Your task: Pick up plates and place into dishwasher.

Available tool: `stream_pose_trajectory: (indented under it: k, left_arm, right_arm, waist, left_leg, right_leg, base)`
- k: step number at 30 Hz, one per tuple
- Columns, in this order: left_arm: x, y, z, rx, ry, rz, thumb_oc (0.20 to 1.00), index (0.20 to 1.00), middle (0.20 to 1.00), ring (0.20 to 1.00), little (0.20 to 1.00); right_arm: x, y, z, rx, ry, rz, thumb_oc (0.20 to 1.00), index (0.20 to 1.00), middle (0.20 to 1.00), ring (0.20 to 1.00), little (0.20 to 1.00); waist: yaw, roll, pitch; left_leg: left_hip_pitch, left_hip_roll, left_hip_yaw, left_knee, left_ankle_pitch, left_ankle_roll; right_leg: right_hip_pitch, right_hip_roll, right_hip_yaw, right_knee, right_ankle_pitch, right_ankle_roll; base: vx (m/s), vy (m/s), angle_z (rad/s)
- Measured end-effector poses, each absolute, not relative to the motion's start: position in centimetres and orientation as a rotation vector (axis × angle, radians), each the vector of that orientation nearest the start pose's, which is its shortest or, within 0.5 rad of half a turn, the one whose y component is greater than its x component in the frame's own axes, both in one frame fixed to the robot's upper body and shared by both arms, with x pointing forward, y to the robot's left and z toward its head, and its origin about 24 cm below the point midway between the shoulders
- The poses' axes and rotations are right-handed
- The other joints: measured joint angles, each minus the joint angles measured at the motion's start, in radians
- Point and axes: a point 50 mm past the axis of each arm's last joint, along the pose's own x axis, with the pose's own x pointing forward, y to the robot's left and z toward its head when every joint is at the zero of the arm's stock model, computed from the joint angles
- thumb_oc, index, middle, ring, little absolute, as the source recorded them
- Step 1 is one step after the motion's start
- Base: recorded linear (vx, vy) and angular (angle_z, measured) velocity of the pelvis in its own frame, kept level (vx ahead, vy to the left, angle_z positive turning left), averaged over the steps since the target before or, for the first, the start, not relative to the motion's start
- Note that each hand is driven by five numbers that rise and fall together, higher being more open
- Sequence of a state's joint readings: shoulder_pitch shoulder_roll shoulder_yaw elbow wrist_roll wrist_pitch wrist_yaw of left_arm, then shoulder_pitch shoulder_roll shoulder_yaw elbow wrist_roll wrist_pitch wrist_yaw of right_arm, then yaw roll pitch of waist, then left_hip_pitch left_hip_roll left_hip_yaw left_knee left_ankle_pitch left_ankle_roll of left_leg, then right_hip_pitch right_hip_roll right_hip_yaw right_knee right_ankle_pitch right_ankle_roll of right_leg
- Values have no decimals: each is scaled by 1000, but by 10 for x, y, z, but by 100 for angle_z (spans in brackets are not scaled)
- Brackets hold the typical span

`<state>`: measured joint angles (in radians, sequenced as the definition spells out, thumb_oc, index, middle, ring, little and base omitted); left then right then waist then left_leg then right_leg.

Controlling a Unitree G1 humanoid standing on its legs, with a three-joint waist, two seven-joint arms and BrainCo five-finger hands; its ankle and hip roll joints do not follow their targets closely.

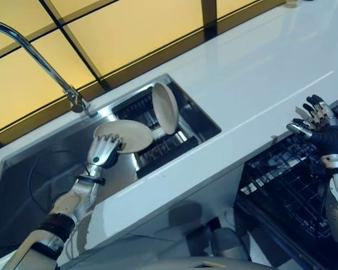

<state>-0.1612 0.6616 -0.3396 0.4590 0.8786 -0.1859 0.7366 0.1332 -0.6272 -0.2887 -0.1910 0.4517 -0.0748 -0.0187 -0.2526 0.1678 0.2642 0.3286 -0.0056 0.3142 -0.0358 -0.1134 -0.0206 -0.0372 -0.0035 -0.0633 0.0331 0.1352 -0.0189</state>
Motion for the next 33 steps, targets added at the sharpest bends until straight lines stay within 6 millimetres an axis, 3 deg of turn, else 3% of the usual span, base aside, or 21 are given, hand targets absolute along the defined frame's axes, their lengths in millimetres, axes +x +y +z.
stream_pose_trajectory:
  k: [6, 7, 9, 10, 11, 13, 17, 22, 27, 33]
  left_arm:
    - [234, 247, 31, 1333, -381, 186, 200, 200, 200, 200, 200]
    - [233, 252, 34, 1306, -369, 224, 200, 200, 200, 200, 200]
    - [222, 258, 35, 1277, -348, 268, 200, 200, 200, 200, 200]
    - [216, 259, 35, 1269, -348, 264, 200, 200, 200, 200, 200]
    - [210, 262, 36, 1275, -345, 257, 200, 200, 200, 200, 200]
    - [200, 264, 29, 1258, -298, 237, 200, 200, 200, 200, 200]
    - [184, 266, 20, 1224, -231, 218, 200, 200, 200, 200, 200]
    - [184, 273, 26, 1181, -223, 249, 200, 200, 200, 200, 200]
    - [178, 281, 33, 1109, -199, 293, 200, 200, 200, 200, 200]
    - [182, 271, 36, 895, -190, 286, 200, 200, 200, 200, 200]
  right_arm:
    - [206, -305, 127, -180, -241, -210, 1000, 1000, 1000, 1000, 1000]
    - [204, -305, 124, -173, -227, -207, 1000, 1000, 1000, 1000, 1000]
    - [199, -307, 117, -174, -187, -204, 1000, 1000, 1000, 1000, 1000]
    - [193, -310, 112, -178, -160, -215, 1000, 1000, 1000, 1000, 1000]
    - [184, -312, 107, -179, -129, -232, 1000, 1000, 1000, 1000, 1000]
    - [177, -313, 102, -176, -93, -240, 1000, 1000, 1000, 1000, 1000]
    - [171, -311, 95, -172, -44, -218, 1000, 1000, 1000, 1000, 1000]
    - [169, -307, 90, -139, -26, -207, 1000, 1000, 1000, 1000, 1000]
    - [165, -302, 86, -119, -17, -182, 1000, 1000, 1000, 1000, 1000]
    - [181, -287, 102, -119, -114, -105, 1000, 1000, 1000, 1000, 1000]
  waist:
    - [39, -10, -4]
    - [51, -15, -7]
    - [61, 10, -34]
    - [72, -3, -58]
    - [81, -39, -91]
    - [95, -23, -105]
    - [102, -27, -126]
    - [108, -28, -153]
    - [136, -51, -198]
    - [162, -54, -221]
  left_leg:
    - [10, 5, -62, 8, -3, 1]
    - [8, 12, -62, 4, -10, 4]
    - [7, 50, -37, 1, -12, 4]
    - [12, 45, -47, 1, -15, 0]
    - [19, 21, -52, -1, -17, -9]
    - [45, 41, -80, 9, -3, -18]
    - [42, 55, -104, 56, -3, -18]
    - [42, 61, -111, 6, -15, -37]
    - [25, 43, -112, 7, -12, -26]
    - [8, 43, -135, 8, -8, -24]
  right_leg:
    - [16, 2, -4, -3, -3, -2]
    - [16, 4, -13, -2, -14, 16]
    - [-37, -5, -16, 248, -128, 24]
    - [-50, -37, -3, 364, -214, 52]
    - [-35, -66, 22, 347, -292, 30]
    - [23, -41, 13, 289, -274, 33]
    - [84, -37, 15, 224, -251, 29]
    - [60, -38, -10, 231, -243, 43]
    - [36, -58, -4, 252, -243, 50]
    - [33, -65, -24, 248, -239, 51]
  base:
    - [39, -61, -1]
    - [34, -54, 0]
    - [30, -46, 10]
    - [24, -39, 14]
    - [18, -34, 13]
    - [7, -28, 0]
    - [-8, -11, -2]
    - [-30, -7, 14]
    - [-47, -6, 0]
    - [-68, 1, 11]
